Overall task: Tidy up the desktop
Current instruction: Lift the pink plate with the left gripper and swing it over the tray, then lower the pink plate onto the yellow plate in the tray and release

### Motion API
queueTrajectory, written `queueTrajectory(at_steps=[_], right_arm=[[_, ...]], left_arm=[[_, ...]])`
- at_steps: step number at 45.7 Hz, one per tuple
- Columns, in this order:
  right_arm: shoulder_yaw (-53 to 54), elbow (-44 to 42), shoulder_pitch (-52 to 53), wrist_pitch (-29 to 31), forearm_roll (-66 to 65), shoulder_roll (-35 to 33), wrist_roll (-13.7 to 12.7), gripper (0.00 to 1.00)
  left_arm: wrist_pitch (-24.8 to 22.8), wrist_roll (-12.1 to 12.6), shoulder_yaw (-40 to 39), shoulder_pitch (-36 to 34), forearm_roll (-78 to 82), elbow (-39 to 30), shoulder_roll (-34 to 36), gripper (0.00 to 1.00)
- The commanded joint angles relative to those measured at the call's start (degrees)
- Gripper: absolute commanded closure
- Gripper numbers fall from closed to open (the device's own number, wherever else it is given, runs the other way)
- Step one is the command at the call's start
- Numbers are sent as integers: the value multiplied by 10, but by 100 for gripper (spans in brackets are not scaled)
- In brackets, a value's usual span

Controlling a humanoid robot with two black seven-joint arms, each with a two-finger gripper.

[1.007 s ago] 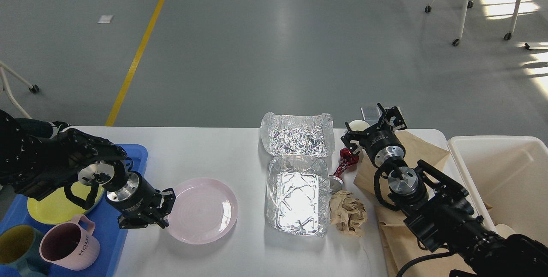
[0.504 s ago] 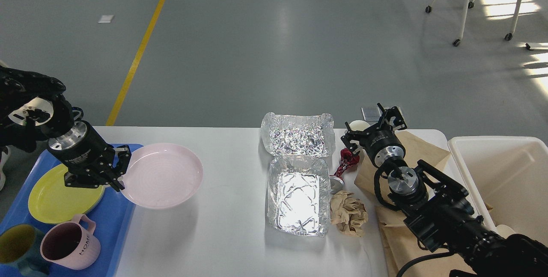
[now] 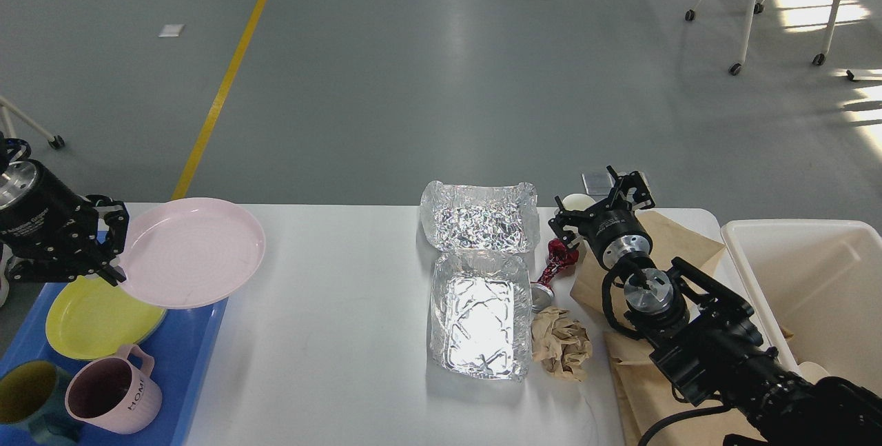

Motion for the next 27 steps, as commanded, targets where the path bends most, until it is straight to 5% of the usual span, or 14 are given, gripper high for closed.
queueTrajectory(at_steps=[1,12,27], right_arm=[[0,0,0,0,0,0,0,0],[0,0,0,0,0,0,0,0],[0,0,0,0,0,0,0,0]], left_arm=[[7,0,-1,27,14,23,28,100],[46,-1,-12,102,16,109,35,100],[137,-1,-21,154,16,114,28,100]])
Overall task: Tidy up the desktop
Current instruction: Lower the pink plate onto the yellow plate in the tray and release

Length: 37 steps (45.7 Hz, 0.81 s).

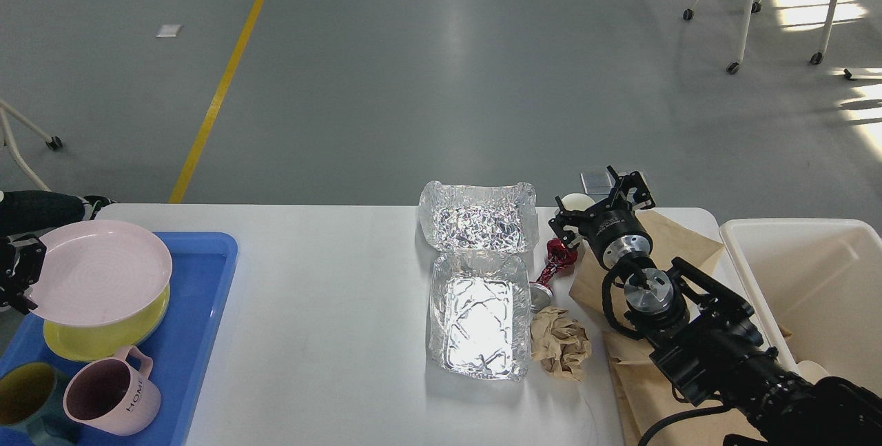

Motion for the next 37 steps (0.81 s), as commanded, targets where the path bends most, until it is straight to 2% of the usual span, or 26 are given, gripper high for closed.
queueTrajectory(at_steps=[1,11,37], right_arm=[[0,0,0,0,0,0,0,0],[0,0,0,0,0,0,0,0],[0,0,0,0,0,0,0,0]], left_arm=[[36,0,0,14,0,0,-3,100],[88,-1,-1,45,1,0,-6,100],[91,-2,-25,72,4,11,-25,100]])
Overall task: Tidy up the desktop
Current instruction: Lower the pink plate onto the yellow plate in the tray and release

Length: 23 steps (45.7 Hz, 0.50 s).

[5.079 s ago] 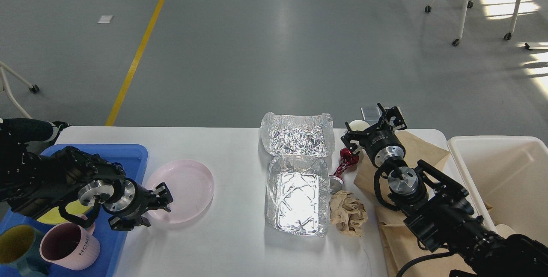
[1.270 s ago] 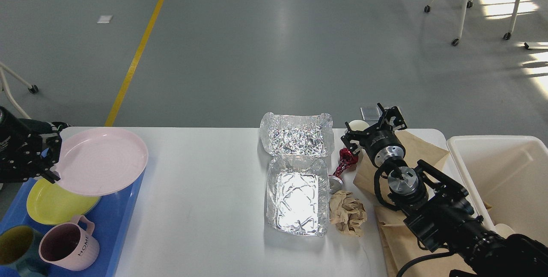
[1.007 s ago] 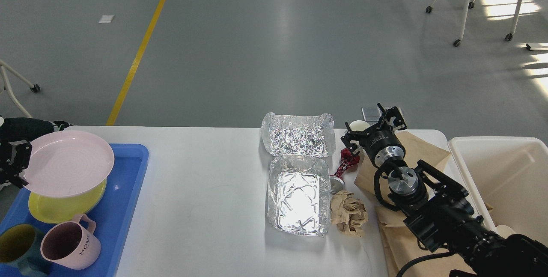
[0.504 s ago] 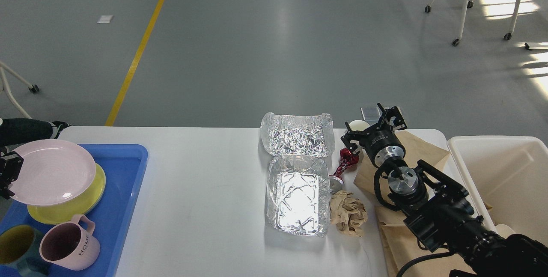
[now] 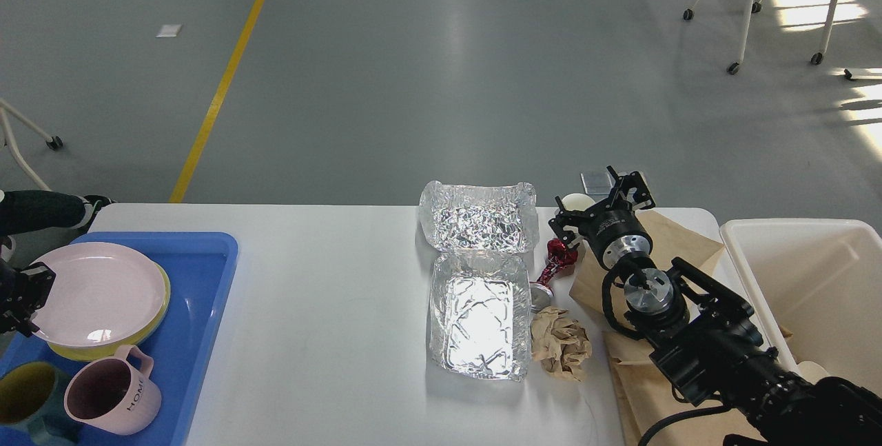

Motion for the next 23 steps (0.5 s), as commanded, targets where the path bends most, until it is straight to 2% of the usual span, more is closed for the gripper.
queueTrajectory(at_steps=[1,9,15,20,23], right_arm=[[0,0,0,0,0,0,0,0],[0,0,0,0,0,0,0,0],[0,0,0,0,0,0,0,0],[0,0,0,0,0,0,0,0],[0,0,0,0,0,0,0,0]], left_arm=[[1,0,-1,3,0,8,-2,100],[2,0,-1,28,0,50,-26,100],[2,0,-1,30,1,55,-28,99],[2,-1,-1,30,1,57,-28,94],[2,-2,-2,32,0,60,-28,87]])
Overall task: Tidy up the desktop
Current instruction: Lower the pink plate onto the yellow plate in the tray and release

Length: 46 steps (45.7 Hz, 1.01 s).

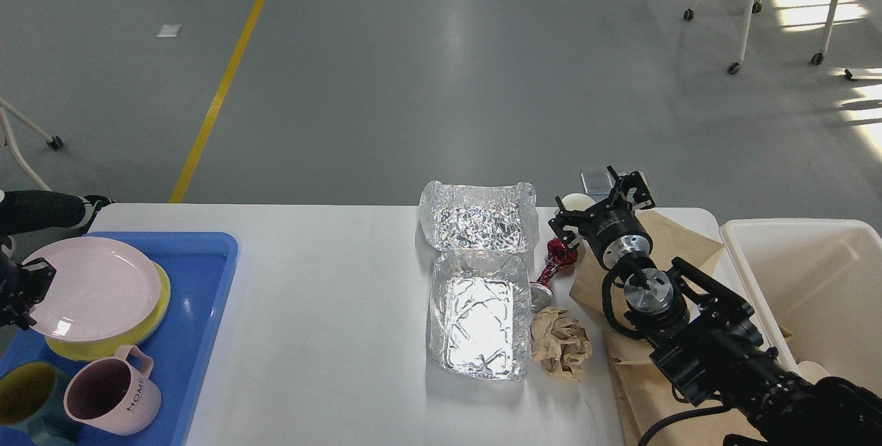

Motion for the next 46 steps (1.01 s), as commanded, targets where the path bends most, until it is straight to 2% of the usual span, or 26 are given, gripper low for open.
queueTrajectory(at_steps=[1,8,14,17,22,25,31,38,46], right_arm=[[0,0,0,0,0,0,0,0],[0,0,0,0,0,0,0,0],[1,0,0,0,0,0,0,0],[0,0,0,0,0,0,0,0],[0,0,0,0,0,0,0,0],[0,0,0,0,0,0,0,0],[0,0,0,0,0,0,0,0],[0,0,0,0,0,0,0,0],[0,0,0,0,0,0,0,0]], left_arm=[[0,-2,-2,4,0,5,-1,85],[28,-2,-4,13,0,5,-11,75],[59,-2,-3,15,0,5,-12,60],[84,-2,-3,15,0,5,-12,47],[141,-2,-3,15,0,5,-11,19],[177,-2,-3,13,0,5,-9,7],[221,-3,-12,9,-1,6,-5,6],[293,-3,-23,12,0,41,-3,5],[305,-10,-45,8,4,47,24,4]])
